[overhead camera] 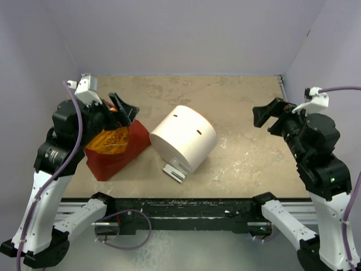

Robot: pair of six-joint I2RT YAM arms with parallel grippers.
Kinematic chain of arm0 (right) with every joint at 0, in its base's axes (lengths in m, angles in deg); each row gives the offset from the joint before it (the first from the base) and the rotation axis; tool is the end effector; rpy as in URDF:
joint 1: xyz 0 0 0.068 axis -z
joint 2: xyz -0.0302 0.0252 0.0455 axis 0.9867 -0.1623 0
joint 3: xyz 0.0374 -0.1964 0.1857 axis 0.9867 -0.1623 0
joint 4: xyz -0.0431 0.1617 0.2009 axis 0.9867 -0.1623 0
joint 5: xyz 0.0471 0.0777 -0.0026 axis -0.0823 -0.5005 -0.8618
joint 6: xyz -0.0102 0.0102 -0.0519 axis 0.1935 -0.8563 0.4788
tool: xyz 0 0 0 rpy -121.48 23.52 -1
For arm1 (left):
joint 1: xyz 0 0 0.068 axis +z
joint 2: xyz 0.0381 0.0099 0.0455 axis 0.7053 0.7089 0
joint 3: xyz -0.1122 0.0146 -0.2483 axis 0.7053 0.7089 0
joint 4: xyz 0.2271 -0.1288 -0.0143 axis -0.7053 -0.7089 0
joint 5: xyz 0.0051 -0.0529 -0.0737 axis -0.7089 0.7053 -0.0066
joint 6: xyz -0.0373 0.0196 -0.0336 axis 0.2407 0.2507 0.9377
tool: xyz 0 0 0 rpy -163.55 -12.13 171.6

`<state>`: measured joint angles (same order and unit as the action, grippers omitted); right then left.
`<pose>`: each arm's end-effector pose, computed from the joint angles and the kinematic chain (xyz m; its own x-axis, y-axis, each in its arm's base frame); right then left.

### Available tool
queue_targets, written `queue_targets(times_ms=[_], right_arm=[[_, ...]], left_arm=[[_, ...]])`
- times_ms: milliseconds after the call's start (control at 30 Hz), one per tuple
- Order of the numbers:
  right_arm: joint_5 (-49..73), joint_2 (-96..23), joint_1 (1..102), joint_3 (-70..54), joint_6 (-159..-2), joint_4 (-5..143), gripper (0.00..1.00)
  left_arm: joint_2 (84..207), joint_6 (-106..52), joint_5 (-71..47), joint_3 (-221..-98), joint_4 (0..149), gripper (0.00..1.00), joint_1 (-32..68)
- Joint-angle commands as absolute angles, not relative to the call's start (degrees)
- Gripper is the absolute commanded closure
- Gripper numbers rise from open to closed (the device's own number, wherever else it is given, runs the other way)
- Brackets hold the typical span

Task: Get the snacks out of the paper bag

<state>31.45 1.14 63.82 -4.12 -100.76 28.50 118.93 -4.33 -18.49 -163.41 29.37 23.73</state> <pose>0.0976 0.0217 0.4788 -0.1108 0.4271 -0.8974 -0.0358 0.9007 0.4330 0.1314 -0.0520 0.4487 -0.4277 -0.4332 -0.7934 0.1811 0.8188 -0.5447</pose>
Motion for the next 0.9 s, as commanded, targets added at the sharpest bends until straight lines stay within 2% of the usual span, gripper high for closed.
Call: queue_targets(times_ms=[0, 300, 600, 700, 867], right_arm=[[36.08, -3.77, 65.59, 3.78, -98.29, 27.22, 0.01], [39.88, -13.36, 68.12, 15.54, -97.7, 24.63, 0.01], [40.15, -17.38, 69.1, 19.05, -97.79, 24.78, 0.0], [36.67, -16.57, 69.21, 17.03, -93.9, 27.25, 0.01], [24.8, -14.62, 68.47, 12.39, -90.79, 30.05, 0.01]], left_arm=[[124.17, -7.85, -20.86, -172.07, 30.57, 0.01, 26.29], [132.98, -12.19, -21.29, -185.68, 26.29, 0.01, 29.98], [137.29, -13.3, -15.93, -191.23, 24.92, 0.01, 31.4], [138.53, -12.12, -10.74, -190.91, 25.18, 0.01, 31.5], [138.6, -6.44, -0.75, -183.23, 29.78, 0.01, 29.98]])
